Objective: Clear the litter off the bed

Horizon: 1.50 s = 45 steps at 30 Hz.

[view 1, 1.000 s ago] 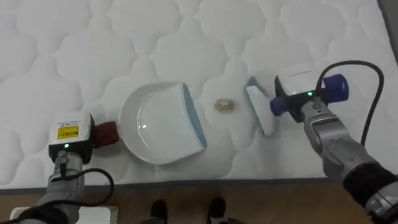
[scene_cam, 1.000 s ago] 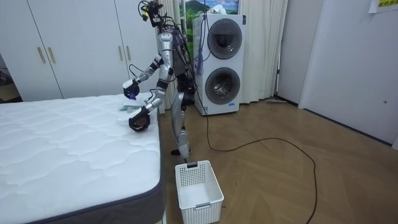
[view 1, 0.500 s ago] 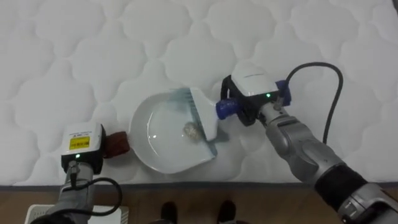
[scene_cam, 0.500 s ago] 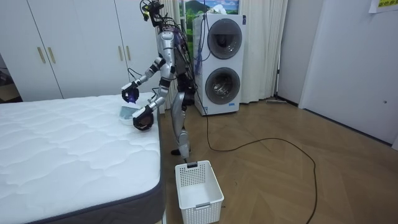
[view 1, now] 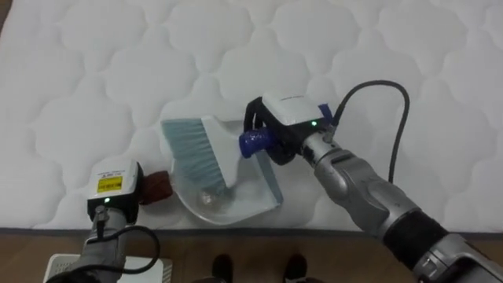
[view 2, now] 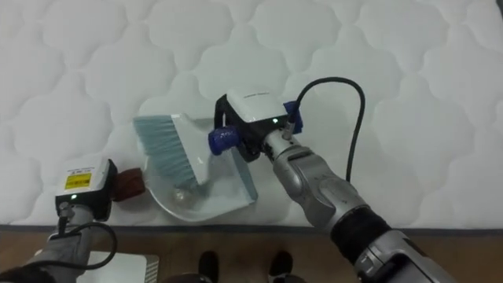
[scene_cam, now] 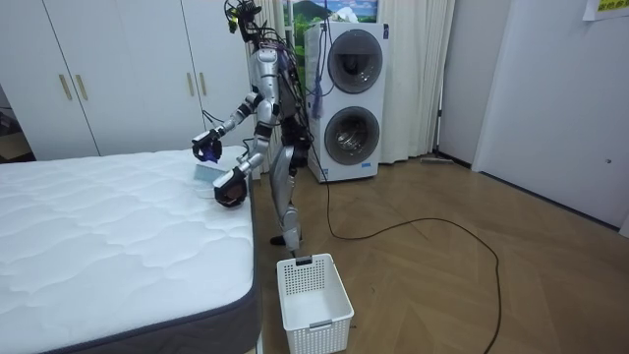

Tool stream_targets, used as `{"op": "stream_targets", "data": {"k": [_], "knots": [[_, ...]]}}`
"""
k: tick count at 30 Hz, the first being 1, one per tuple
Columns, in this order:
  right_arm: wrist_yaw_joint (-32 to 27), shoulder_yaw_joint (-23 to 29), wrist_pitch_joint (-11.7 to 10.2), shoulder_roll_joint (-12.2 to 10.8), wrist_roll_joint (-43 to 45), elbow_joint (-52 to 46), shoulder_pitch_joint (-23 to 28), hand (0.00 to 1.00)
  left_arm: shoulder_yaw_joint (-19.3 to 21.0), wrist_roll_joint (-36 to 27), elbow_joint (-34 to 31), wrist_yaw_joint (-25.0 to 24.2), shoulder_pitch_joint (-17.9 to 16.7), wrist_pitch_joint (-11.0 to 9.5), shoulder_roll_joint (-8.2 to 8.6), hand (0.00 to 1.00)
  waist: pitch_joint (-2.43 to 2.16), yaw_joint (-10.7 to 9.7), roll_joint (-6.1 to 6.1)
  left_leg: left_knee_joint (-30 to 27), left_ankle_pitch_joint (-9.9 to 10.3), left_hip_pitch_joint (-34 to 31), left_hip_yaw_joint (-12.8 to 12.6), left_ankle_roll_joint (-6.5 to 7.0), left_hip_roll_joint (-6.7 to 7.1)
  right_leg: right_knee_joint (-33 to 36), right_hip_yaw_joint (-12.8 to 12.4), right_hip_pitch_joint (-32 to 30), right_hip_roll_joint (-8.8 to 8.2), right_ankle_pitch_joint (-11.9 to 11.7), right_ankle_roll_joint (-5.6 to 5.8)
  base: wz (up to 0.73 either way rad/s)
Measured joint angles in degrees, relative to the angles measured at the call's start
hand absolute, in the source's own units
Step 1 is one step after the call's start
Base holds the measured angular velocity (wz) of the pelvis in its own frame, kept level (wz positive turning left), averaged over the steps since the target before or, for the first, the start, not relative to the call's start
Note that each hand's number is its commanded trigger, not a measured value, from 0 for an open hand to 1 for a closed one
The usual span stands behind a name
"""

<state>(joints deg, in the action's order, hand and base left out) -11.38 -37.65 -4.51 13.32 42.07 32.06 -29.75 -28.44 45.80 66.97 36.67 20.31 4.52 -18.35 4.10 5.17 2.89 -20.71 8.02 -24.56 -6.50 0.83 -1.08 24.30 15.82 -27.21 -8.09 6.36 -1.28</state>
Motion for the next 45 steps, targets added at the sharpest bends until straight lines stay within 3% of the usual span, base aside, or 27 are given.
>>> {"op": "stream_targets", "data": {"k": [11,16,20,27,32,34,35,36,39,45], "knots": [[-1.49,0.77,-0.3,0.93,0.66,1.9,1.76,1.0,0.14,-0.12,1.12,-0.18,-0.17,0.23,0.42,1.0,-0.02,-0.48,-0.03,-0.07,-0.03,-0.01,0.46,0.04,0.2,0.49,-0.17,0.22,-0.11,0.09,0.07,0.01],[-4.55,1.55,-0.28,4.14,-1.13,5.38,2.95,1.0,0.06,-0.32,1.11,0.49,-0.18,0.22,1.1,1.0,-0.09,-0.79,0.07,-0.13,-0.33,0.12,0.43,0.51,0.9,0.57,-0.18,0.3,-0.85,0.29,0.5,0.04],[-6.88,3.91,-0.28,4.59,-1.54,8.25,4.11,1.0,0.31,-1.2,1.82,0.81,-0.24,0.21,1.1,1.0,-0.09,-1.91,0.07,-0.12,-0.38,0.55,0.49,0.64,0.89,0.59,-0.02,0.85,-1.01,0.31,0.59,0.05],[-11.84,15.17,-0.73,5.11,-10.64,13.82,4.35,1.0,3.3,-1.12,1.32,0.85,-2.08,-0.73,1.19,1.0,-0.23,-2.73,0.29,0.11,-0.32,2.83,0.37,0.68,0.83,0.41,-0.71,2.9,-0.89,0.56,0.92,-0.02],[-14.3,25.21,-0.71,5.28,-15.32,14.11,7.14,1.0,9.46,-0.38,-1.5,0.86,-4.42,-1.19,1.37,1.0,-0.96,-3.72,1.04,0.2,-0.1,4.75,0.22,0.79,0.65,-0.86,-1.04,5.17,-0.32,0.33,1.2,-0.01],[-14.35,28.04,-0.71,5.48,-19.44,14.09,9.11,1.0,11.13,-1.42,-3.81,0.86,-6.77,-1.36,1.37,1.0,-1.49,-3.78,1.12,1.34,-0.08,7.06,0.18,0.8,0.5,-1.93,-1.12,7.46,-0.09,0.22,1.41,-0.08],[-14.39,29.14,-0.71,5.99,-22.84,13.96,10.68,0.64,12.37,-1.4,-5.77,0.87,-8.96,-1.78,1.35,1.0,-2.28,-3.84,1.08,2.2,0.0,8.65,-0.05,0.77,0.38,-3.11,-1.35,9.02,0.26,0.05,1.64,-0.11],[-14.4,30.26,-0.73,6.86,-26.52,13.8,12.33,0.0,12.73,-1.38,-7.51,0.89,-10.88,-2.05,1.34,1.0,-3.06,-4.14,0.96,3.27,-0.01,10.21,-0.02,0.77,0.45,-4.29,-1.37,10.68,0.5,-0.15,1.81,-0.09],[-14.37,34.01,-0.67,7.3,-34.06,11.22,15.81,0.0,13.52,-1.4,-9.09,0.9,-14.2,-2.83,1.34,1.0,-3.89,-5.04,0.26,6.06,-0.01,14.83,-0.1,0.77,0.6,-7.49,-1.53,15.46,1.25,-0.7,2.27,-0.05],[-13.29,38.0,-0.96,7.36,-42.59,7.61,21.79,0.0,18.27,-1.7,-12.59,0.3,-18.81,-4.83,1.42,1.0,-4.11,-6.45,0.31,9.98,0.07,21.38,-1.51,0.52,0.48,-10.28,-2.63,20.87,2.13,-0.57,2.68,-0.12]]}}
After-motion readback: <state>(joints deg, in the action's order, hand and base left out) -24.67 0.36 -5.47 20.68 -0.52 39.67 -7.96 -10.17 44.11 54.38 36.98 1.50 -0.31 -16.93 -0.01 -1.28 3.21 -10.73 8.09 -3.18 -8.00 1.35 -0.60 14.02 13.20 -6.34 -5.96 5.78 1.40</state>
